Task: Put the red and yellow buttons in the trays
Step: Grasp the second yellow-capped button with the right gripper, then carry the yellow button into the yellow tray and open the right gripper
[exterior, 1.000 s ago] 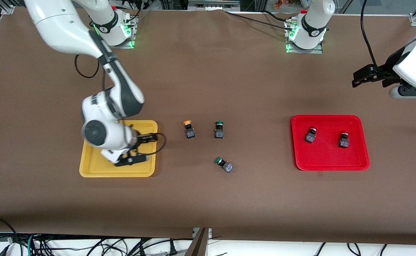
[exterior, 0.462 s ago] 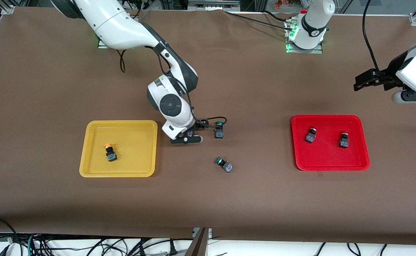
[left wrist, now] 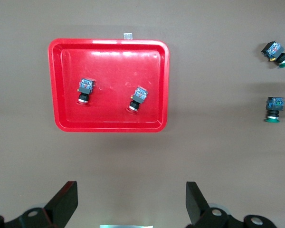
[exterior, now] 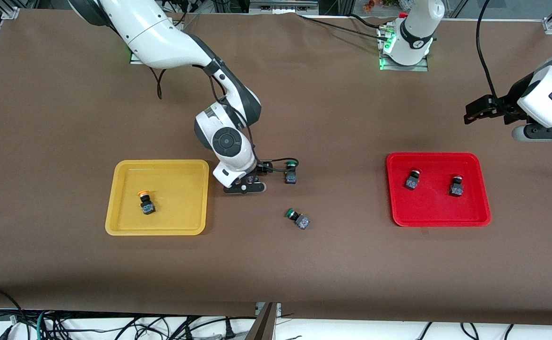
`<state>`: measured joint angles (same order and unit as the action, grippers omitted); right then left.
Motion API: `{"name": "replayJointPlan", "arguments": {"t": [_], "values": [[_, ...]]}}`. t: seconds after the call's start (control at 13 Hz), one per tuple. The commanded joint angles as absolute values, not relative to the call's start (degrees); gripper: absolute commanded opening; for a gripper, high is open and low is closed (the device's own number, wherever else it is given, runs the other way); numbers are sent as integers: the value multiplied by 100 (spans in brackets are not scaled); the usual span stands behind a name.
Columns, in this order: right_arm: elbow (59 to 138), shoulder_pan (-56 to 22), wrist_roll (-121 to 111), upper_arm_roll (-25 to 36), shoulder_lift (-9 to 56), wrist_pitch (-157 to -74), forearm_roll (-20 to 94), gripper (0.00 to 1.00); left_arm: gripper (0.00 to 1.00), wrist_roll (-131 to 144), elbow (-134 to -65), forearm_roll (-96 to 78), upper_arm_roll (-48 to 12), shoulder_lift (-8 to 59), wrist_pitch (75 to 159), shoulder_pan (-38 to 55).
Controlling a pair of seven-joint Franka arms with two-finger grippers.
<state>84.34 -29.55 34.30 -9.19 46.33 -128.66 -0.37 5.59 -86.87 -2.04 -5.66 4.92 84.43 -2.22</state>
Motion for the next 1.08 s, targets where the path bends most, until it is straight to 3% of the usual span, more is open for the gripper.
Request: {"name": "replayJointPlan", "arguments": {"t": [0.0, 0.08, 0.15, 0.38, 0.69, 1.0], "values": [[8534, -3040, 3918, -905, 4702, -13069, -97, 82, 100, 580, -8385, -299, -563, 642, 8358, -264], [8534, -3076, 3920, -905, 4711, -13069, -97, 60, 100, 580, -8385, -316, -563, 650, 8358, -272], [8534, -3076, 3911, -905, 4711, -13069, -97, 47, 100, 589, -8385, -325, -563, 659, 8358, -272], [8508, -2962, 3788, -905, 4685, -13052, -114, 28, 100, 589, -8376, -316, -563, 703, 8358, -202], [8455, -2322, 2413, -818, 4509, -12579, -141, 26, 100, 589, -8376, -325, -563, 703, 8358, -202], [8534, -2259, 1233, -81, 4298, -11910, -229, 28, 100, 589, -8376, -325, -563, 703, 8358, -211]]}}
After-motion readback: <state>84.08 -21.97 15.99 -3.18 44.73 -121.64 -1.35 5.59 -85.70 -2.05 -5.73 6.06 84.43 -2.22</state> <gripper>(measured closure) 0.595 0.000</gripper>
